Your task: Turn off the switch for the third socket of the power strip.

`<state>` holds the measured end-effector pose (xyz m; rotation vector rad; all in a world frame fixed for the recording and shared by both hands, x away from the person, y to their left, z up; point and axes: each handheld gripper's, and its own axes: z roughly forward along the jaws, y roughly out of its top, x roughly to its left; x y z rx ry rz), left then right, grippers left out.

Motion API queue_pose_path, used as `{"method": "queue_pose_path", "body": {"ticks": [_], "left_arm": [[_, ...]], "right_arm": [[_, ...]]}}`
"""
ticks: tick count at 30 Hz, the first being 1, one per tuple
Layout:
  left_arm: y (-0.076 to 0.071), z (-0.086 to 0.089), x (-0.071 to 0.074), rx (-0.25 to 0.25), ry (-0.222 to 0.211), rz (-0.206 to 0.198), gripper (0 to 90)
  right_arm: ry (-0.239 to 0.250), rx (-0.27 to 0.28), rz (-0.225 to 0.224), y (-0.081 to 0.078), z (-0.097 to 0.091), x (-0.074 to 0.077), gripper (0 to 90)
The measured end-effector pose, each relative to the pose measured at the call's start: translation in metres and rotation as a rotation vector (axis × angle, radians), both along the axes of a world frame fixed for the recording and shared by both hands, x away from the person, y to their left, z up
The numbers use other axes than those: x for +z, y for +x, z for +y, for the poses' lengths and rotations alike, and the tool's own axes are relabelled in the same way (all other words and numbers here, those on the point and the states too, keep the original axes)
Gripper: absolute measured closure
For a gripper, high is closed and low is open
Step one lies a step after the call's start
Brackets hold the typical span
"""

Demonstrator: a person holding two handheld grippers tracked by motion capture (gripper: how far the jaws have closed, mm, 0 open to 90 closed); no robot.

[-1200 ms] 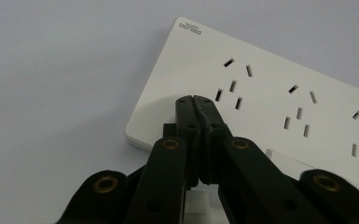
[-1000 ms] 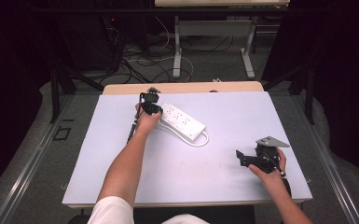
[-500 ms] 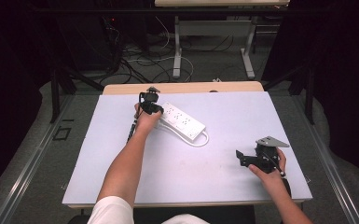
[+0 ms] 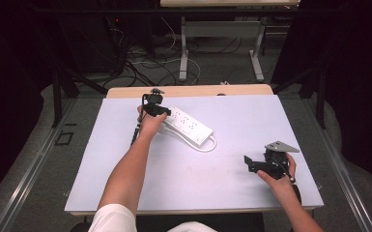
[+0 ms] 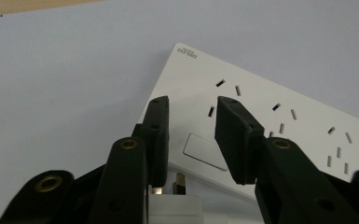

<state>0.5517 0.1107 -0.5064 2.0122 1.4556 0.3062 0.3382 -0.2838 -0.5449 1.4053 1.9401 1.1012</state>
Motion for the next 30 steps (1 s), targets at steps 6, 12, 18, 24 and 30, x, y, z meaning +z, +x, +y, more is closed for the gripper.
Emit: {"method": "queue_pose_path", "body": {"ticks": [6, 12, 18, 24, 30], "left_arm": [[-0.002, 0.001, 0.006, 0.006, -0.010, -0.031, 58.3], [-0.004, 0.001, 0.009, 0.004, -0.014, -0.049, 49.5], [-0.005, 0.001, 0.012, 0.004, 0.001, -0.077, 39.1], [-0.007, 0.001, 0.015, 0.008, -0.003, -0.078, 33.1], [-0.010, 0.002, 0.020, 0.010, 0.004, -0.078, 33.2]], "right_arm": [[0.005, -0.006, 0.000, 0.000, 0.000, 0.000, 5.4], [-0.005, -0.001, 0.000, 0.000, 0.000, 0.001, 5.4], [0.002, -0.004, 0.001, 0.000, 0.000, 0.000, 5.5], [-0.004, 0.001, 0.001, 0.000, 0.001, 0.000, 5.5], [0.000, -0.002, -0.001, 0.000, 0.001, 0.001, 5.6]]}}
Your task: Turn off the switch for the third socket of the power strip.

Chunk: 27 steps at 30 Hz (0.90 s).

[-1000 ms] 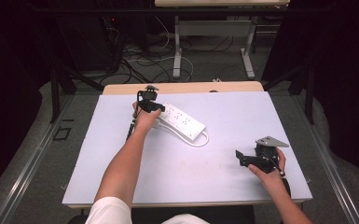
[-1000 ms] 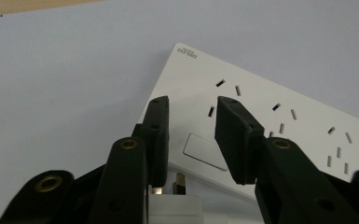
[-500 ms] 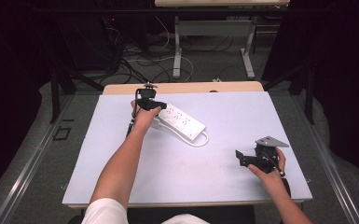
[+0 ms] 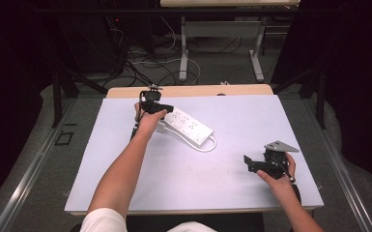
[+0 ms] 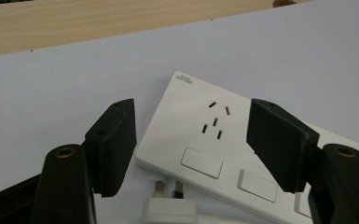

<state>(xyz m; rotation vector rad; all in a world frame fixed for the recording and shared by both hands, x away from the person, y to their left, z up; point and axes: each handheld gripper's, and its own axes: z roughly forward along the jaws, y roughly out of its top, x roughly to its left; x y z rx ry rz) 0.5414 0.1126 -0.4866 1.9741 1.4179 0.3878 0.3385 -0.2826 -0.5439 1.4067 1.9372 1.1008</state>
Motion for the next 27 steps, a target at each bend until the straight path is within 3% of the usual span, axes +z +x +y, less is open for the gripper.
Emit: {"method": "queue_pose_path", "body": {"ticks": [5, 12, 21, 27], "left_arm": [[-0.003, 0.002, 0.005, -0.012, 0.002, -0.015, 33.2], [-0.011, 0.004, 0.013, -0.019, -0.022, -0.004, 33.1], [-0.024, 0.005, 0.026, -0.041, -0.004, -0.013, 32.1], [-0.033, 0.007, 0.031, -0.067, -0.029, -0.001, 29.6]], "right_arm": [[-0.005, 0.005, -0.005, 0.000, 0.000, 0.000, 5.6], [0.003, -0.001, 0.001, -0.001, 0.000, 0.000, 5.6], [0.002, -0.001, -0.001, -0.001, 0.001, 0.001, 5.6], [-0.003, -0.004, -0.007, -0.001, 0.001, 0.001, 5.6]]}}
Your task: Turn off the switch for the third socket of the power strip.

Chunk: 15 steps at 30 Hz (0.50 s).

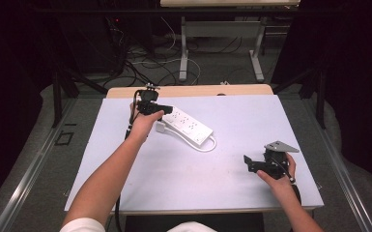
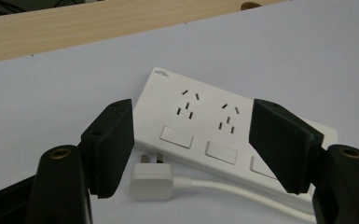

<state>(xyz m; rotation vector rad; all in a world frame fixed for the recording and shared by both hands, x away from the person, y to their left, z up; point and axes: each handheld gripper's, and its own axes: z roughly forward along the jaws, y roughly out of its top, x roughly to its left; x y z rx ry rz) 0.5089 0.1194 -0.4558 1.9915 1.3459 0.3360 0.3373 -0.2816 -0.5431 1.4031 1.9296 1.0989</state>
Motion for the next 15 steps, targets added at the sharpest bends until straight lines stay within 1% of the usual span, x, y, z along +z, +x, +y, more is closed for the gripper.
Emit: {"method": "queue_pose_path", "body": {"ticks": [2, 3, 4, 5, 7, 8, 9, 10, 11, 12, 15], "left_arm": [[-0.003, 0.001, 0.001, -0.015, -0.018, 0.008, 28.9], [-0.004, 0.001, 0.001, -0.013, -0.033, 0.015, 27.8], [-0.005, 0.002, 0.002, -0.023, -0.039, 0.015, 25.7], [-0.007, 0.003, 0.003, -0.029, -0.041, 0.023, 24.3], [-0.010, 0.003, 0.004, -0.028, -0.047, 0.016, 21.9], [-0.011, 0.005, 0.004, -0.042, -0.046, 0.015, 20.3], [-0.013, 0.005, 0.004, -0.041, -0.048, 0.014, 18.6], [-0.015, 0.007, 0.005, -0.053, -0.043, 0.014, 17.3], [-0.017, 0.007, 0.006, -0.054, -0.045, 0.015, 16.2], [-0.018, 0.008, 0.006, -0.057, -0.049, 0.011, 16.1], [-0.024, 0.010, 0.009, -0.062, -0.046, 0.001, 14.6]], "right_arm": [[0.001, -0.001, -0.003, 0.000, 0.000, 0.000, 5.6], [-0.001, -0.002, 0.002, 0.000, 0.000, 0.000, 5.6], [0.002, -0.002, -0.002, 0.000, 0.000, 0.000, 5.6], [0.000, 0.002, 0.008, 0.000, 0.000, 0.000, 5.6], [-0.003, 0.004, 0.006, 0.000, 0.000, 0.001, 5.6], [-0.003, 0.004, 0.005, 0.000, 0.000, 0.000, 5.6], [0.003, 0.003, 0.005, 0.000, 0.000, 0.000, 5.6], [0.003, 0.004, 0.005, 0.000, 0.001, 0.000, 5.6], [-0.004, 0.004, 0.005, 0.000, 0.000, 0.000, 5.6], [-0.002, 0.007, 0.003, 0.000, 0.000, 0.000, 5.6], [-0.001, 0.007, 0.003, 0.000, 0.001, 0.000, 5.6]]}}
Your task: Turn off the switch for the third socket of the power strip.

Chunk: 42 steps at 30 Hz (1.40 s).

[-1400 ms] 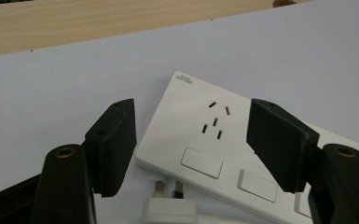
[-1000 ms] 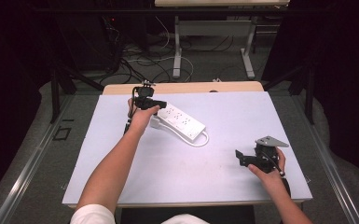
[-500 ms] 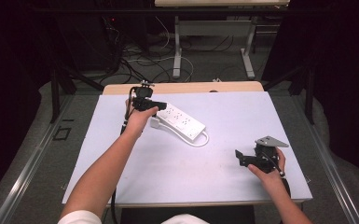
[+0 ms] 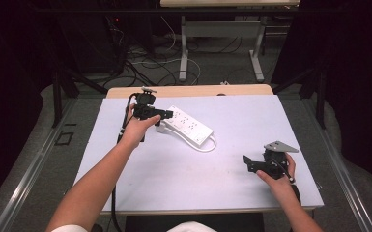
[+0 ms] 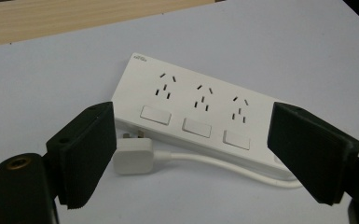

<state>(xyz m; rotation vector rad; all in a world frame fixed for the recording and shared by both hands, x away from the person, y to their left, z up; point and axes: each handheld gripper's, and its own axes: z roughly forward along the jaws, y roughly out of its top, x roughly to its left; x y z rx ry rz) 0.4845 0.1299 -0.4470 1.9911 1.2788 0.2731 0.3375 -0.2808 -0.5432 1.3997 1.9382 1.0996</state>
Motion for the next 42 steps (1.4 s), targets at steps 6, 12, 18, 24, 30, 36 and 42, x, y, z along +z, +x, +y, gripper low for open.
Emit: {"method": "queue_pose_path", "body": {"ticks": [6, 12, 18, 24, 30, 36, 42], "left_arm": [[-0.013, 0.002, 0.004, -0.044, -0.009, -0.017, 5.5], [-0.027, 0.003, 0.008, -0.090, -0.030, -0.046, 0.4], [-0.040, 0.005, 0.010, -0.091, -0.046, -0.064, 0.4], [-0.053, 0.010, 0.011, -0.102, -0.049, -0.077, 0.3], [-0.065, 0.019, 0.010, -0.089, -0.065, -0.090, 0.4], [-0.075, 0.027, 0.010, -0.098, -0.060, -0.109, 0.4], [-0.086, 0.032, 0.009, -0.095, -0.069, -0.138, 0.4]], "right_arm": [[0.001, -0.001, 0.001, 0.000, 0.001, 0.000, 5.6], [0.000, 0.000, -0.001, 0.000, 0.001, 0.000, 5.6], [0.001, -0.001, 0.000, 0.000, 0.001, 0.000, 5.6], [-0.002, -0.003, 0.001, -0.001, 0.001, 0.001, 5.6], [-0.001, -0.003, 0.000, -0.001, 0.001, 0.000, 5.6], [-0.011, 0.001, -0.005, 0.000, 0.001, 0.000, 5.6], [-0.008, 0.002, -0.006, 0.000, 0.001, 0.000, 5.5]]}}
